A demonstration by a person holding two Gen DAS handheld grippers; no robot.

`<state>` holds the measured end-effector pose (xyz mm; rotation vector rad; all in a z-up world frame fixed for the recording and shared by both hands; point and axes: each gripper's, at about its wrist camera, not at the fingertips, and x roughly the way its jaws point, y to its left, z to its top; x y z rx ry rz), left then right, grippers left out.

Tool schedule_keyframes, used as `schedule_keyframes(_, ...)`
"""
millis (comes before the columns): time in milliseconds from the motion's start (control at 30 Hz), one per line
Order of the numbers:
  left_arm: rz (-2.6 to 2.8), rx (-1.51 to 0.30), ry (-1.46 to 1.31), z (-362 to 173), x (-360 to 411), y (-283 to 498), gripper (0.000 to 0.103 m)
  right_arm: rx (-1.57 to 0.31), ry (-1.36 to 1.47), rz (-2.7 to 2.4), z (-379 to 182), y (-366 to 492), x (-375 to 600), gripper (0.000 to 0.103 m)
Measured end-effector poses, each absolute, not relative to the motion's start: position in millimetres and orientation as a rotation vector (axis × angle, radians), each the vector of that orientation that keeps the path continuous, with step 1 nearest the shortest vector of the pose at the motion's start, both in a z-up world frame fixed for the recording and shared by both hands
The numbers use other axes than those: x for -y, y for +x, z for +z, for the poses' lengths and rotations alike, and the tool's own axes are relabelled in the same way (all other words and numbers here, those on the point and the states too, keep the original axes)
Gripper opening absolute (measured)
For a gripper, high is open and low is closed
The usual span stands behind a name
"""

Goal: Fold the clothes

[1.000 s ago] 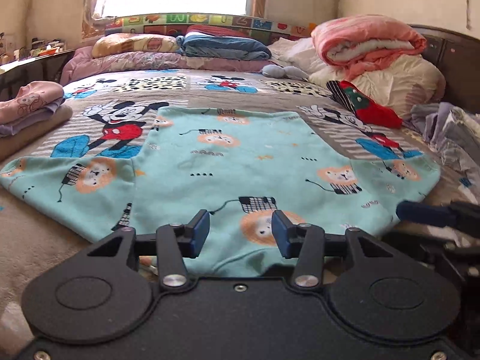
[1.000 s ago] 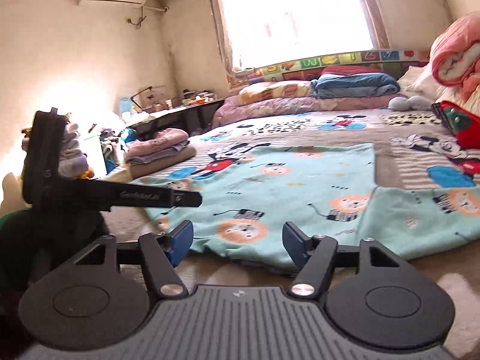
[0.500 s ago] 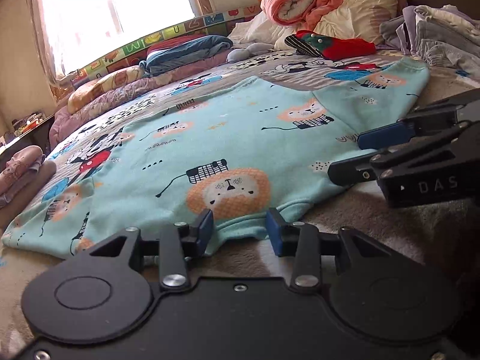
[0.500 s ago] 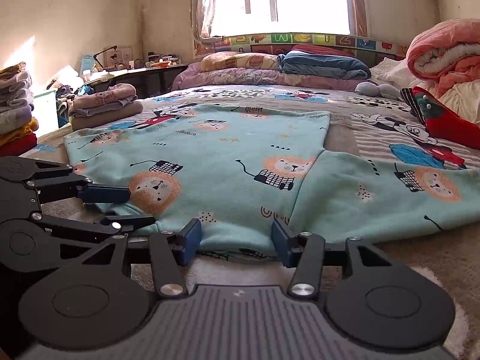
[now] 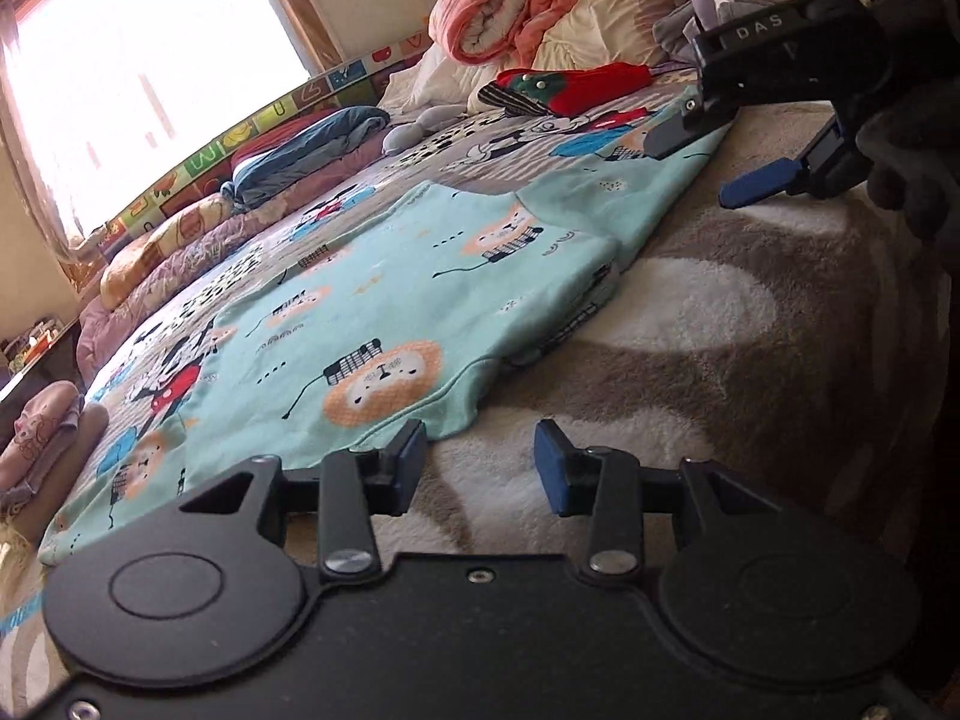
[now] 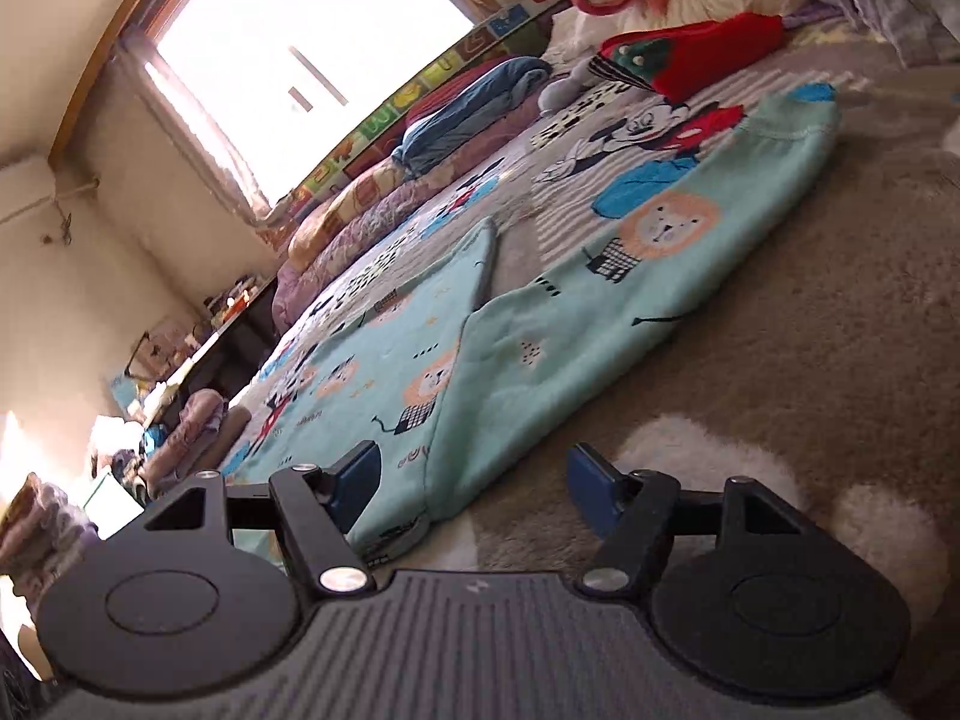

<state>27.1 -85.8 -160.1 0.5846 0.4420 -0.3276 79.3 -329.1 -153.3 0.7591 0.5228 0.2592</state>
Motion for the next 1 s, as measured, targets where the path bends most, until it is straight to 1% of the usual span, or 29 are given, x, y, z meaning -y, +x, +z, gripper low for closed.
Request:
schedule_keyframes(67,-0.344,-0.411,0.653,-165.4,104.0,23.9,0.038,-0.500,0.895,0.228,-164.2,79.9,355.2,0.067)
schedule_keyframes(100,-0.350,-0.395,0.690,-168.2,113.5,23.4,0.038,-0.487,0.917,0.220,-165.8,80.2,363.1,0.066)
schedule_keyframes(233,-0.371,-0.365,0.765,-170.2,144.6,33.4,0.038,-0.435,1.002,0.186,-172.0,81.2,394.9,0.069)
schedule_keyframes(367,-0.400,-0.353,0.824,-170.2,173.7,46.8,0.038,-0.381,1.085,0.151,-178.3,82.3,426.4,0.069)
schedule_keyframes(567,-0.436,-0.339,0.920,-172.4,223.4,72.5,0.038,-0.298,1.203,0.092,-192.2,84.7,465.3,0.069)
schedule_keyframes(1000,-0.484,-0.283,1.037,-171.6,325.1,128.2,0.038,-0.143,1.360,0.017,-212.2,75.0,510.2,0.069)
